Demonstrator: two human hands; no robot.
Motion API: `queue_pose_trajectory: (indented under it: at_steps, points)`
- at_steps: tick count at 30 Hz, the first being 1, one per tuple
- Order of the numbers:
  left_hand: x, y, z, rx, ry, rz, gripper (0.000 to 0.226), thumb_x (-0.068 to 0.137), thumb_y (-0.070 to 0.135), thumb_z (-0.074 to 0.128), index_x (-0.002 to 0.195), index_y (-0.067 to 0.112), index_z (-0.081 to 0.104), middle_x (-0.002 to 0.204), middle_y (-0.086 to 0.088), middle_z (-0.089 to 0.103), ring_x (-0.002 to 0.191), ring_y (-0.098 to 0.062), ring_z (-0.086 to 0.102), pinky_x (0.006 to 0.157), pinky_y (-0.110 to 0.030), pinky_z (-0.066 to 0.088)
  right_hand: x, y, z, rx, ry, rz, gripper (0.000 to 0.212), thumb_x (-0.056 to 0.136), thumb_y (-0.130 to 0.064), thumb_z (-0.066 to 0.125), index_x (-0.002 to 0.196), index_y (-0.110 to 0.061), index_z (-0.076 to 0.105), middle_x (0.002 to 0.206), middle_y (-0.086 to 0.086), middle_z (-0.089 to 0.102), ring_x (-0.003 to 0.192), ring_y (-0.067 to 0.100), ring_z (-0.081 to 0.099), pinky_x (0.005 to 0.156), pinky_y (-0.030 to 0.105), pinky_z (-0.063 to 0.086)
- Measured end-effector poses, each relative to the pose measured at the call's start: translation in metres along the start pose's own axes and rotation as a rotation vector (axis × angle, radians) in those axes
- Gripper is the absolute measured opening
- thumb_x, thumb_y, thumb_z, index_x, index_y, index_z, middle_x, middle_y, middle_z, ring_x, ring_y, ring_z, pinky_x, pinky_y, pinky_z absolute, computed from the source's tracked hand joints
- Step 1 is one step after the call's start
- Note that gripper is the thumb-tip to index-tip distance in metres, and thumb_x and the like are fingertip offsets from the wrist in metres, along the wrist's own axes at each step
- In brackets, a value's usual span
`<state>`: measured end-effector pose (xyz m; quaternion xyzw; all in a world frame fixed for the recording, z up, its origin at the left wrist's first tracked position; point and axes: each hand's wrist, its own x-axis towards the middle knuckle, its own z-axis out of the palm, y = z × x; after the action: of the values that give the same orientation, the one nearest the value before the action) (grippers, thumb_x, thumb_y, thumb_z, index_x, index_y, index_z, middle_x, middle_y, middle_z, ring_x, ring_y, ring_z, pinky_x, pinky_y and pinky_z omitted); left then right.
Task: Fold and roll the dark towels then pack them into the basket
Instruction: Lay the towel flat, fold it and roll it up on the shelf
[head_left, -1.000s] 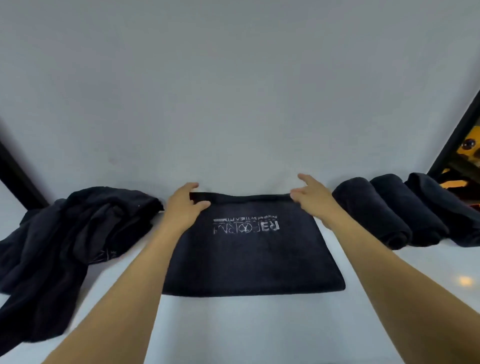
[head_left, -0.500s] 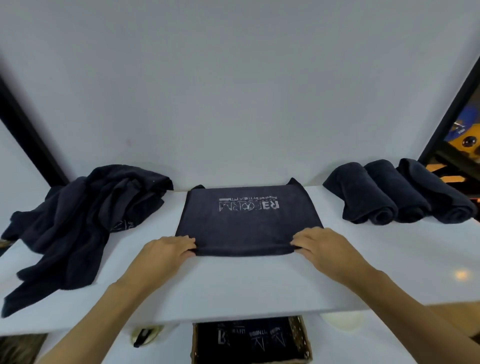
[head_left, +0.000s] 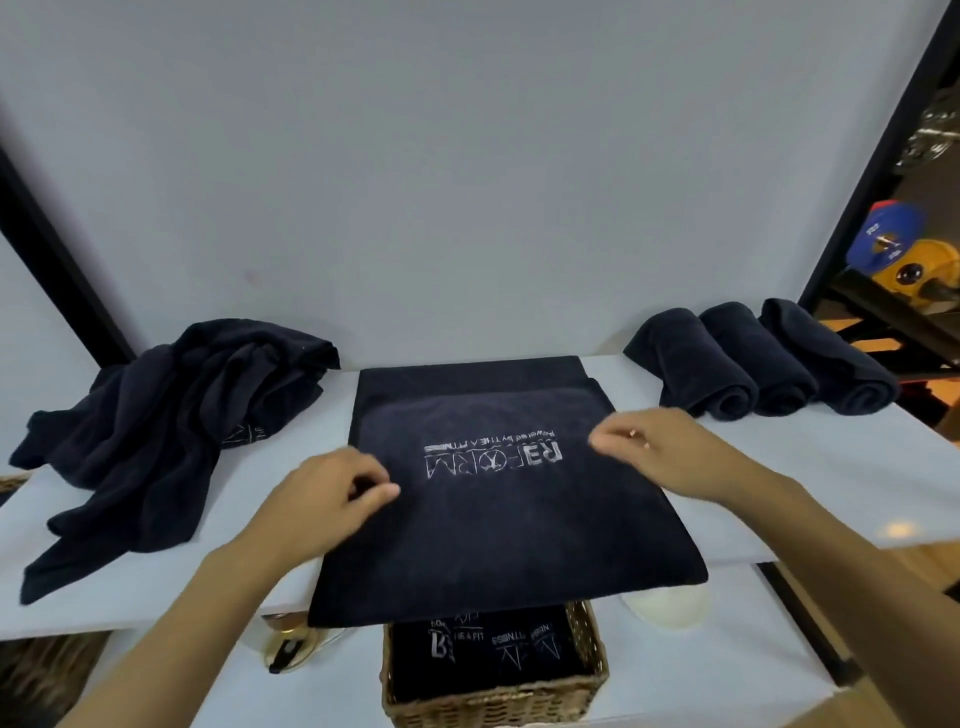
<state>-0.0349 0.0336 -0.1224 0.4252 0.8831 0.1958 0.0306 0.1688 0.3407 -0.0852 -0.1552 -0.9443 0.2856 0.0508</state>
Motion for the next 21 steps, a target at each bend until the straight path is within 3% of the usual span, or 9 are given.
queue_pose_trajectory:
  at_steps: [3,7,13,14,15,17,21]
  points:
    - [0.045,-0.014,0.015,-0.019,0.075,-0.255,0.044,0.092,0.041,0.060,0.130,0.021,0.057,0.128,-0.004,0.060,0.117,-0.023,0.055,0.096,-0.036,0.046,0.045,0.017,0.001,-0.059,0.132,0.205,0.027,0.096,-0.028,0.053,0.121,-0.023,0.062,0.122,-0.003,0.064,0.106,0.014,0.058,0.093,0.027,0.043]
    - [0.086,-0.020,0.028,-0.107,0.153,-0.446,0.055,0.089,0.041,0.063,0.137,0.015,0.050,0.129,-0.011,0.059,0.121,-0.029,0.053,0.096,-0.042,0.047,0.088,0.029,0.009,-0.097,0.090,0.393,0.048,0.097,-0.027,0.051,0.141,-0.009,0.041,0.139,0.010,0.051,0.125,0.027,0.050,0.098,0.035,0.040]
    - [0.103,-0.019,0.023,-0.179,0.170,-0.556,0.032,0.083,0.031,0.075,0.107,0.014,0.065,0.106,0.000,0.060,0.103,-0.023,0.058,0.079,-0.030,0.043,0.118,0.036,0.011,-0.017,0.190,0.461,0.034,0.086,-0.021,0.065,0.100,0.010,0.062,0.101,0.026,0.066,0.092,0.039,0.064,0.078,0.044,0.051]
    - [0.104,-0.019,0.020,-0.208,0.169,-0.558,0.026,0.081,0.027,0.077,0.100,0.013,0.067,0.099,0.001,0.060,0.101,-0.022,0.059,0.079,-0.029,0.043,0.122,0.037,0.009,0.018,0.204,0.447,0.029,0.085,-0.020,0.065,0.086,0.009,0.059,0.089,0.031,0.058,0.079,0.039,0.060,0.070,0.042,0.049]
    - [0.104,-0.018,0.016,-0.246,0.164,-0.554,0.019,0.080,0.023,0.078,0.093,0.013,0.068,0.092,0.002,0.061,0.096,-0.022,0.059,0.079,-0.029,0.043,0.125,0.037,0.005,0.072,0.196,0.424,0.024,0.084,-0.018,0.065,0.076,0.001,0.053,0.078,0.025,0.048,0.068,0.033,0.050,0.063,0.038,0.041]
    - [0.107,-0.019,0.004,-0.386,0.155,-0.501,0.012,0.080,0.018,0.078,0.081,0.012,0.067,0.082,0.000,0.065,0.084,-0.019,0.059,0.078,-0.030,0.045,0.131,0.041,-0.005,0.221,0.134,0.372,0.021,0.086,-0.020,0.064,0.075,-0.007,0.050,0.075,0.012,0.044,0.068,0.022,0.040,0.065,0.033,0.034]
    - [0.119,-0.024,-0.017,-0.977,0.194,-0.407,0.014,0.093,0.017,0.064,0.083,0.011,0.056,0.082,-0.007,0.062,0.075,-0.018,0.057,0.068,-0.032,0.044,0.148,0.048,-0.019,0.491,0.136,0.313,0.023,0.096,-0.034,0.051,0.093,-0.012,0.059,0.095,0.009,0.063,0.086,0.020,0.058,0.084,0.041,0.050]
